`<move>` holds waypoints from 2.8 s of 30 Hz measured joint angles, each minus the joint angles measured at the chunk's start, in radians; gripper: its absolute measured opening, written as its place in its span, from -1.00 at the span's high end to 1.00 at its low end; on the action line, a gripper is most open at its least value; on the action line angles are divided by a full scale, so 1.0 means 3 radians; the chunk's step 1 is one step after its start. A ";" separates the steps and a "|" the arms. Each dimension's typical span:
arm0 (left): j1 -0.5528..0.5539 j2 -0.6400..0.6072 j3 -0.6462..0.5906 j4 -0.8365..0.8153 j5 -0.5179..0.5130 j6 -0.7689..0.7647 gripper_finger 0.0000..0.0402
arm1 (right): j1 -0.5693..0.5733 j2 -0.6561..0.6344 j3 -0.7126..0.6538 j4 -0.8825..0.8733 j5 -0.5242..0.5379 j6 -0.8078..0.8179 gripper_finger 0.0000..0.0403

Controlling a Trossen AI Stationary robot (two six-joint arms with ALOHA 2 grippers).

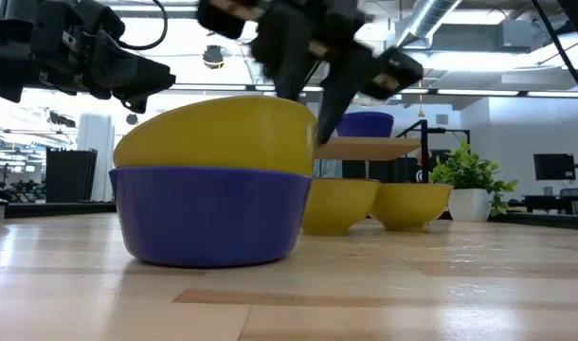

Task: Pick & Place Mini bowls
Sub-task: Remove the bottom white patterned bowl on top of the blue bowl

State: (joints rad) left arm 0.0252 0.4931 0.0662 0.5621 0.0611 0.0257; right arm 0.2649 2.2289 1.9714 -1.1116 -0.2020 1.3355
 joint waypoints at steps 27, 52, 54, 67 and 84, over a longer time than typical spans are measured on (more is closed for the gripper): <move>0.0000 0.0000 0.0000 0.0010 -0.0001 0.0000 0.42 | -0.0017 0.0118 -0.0002 0.0144 -0.0062 0.0012 0.63; 0.0000 0.0000 0.0000 0.0011 -0.0001 0.0001 0.42 | -0.0053 0.0114 0.0010 0.0131 -0.0126 0.0009 0.99; -0.0001 0.0000 0.0000 0.0011 -0.0001 0.0001 0.42 | -0.0061 0.0114 0.0045 0.0119 -0.0156 -0.0006 0.99; 0.0000 0.0000 0.0000 0.0013 -0.0001 0.0000 0.42 | -0.0125 0.0114 0.0660 -0.0272 -0.0142 -0.0362 1.00; 0.0001 -0.0001 0.0000 0.0013 -0.0001 0.0000 0.42 | -0.0195 0.0026 0.1242 -0.0874 -0.0001 -0.0790 1.00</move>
State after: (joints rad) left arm 0.0254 0.4927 0.0662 0.5659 0.0608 0.0257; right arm 0.2066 2.2368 2.3440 -1.3737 -0.2023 1.0987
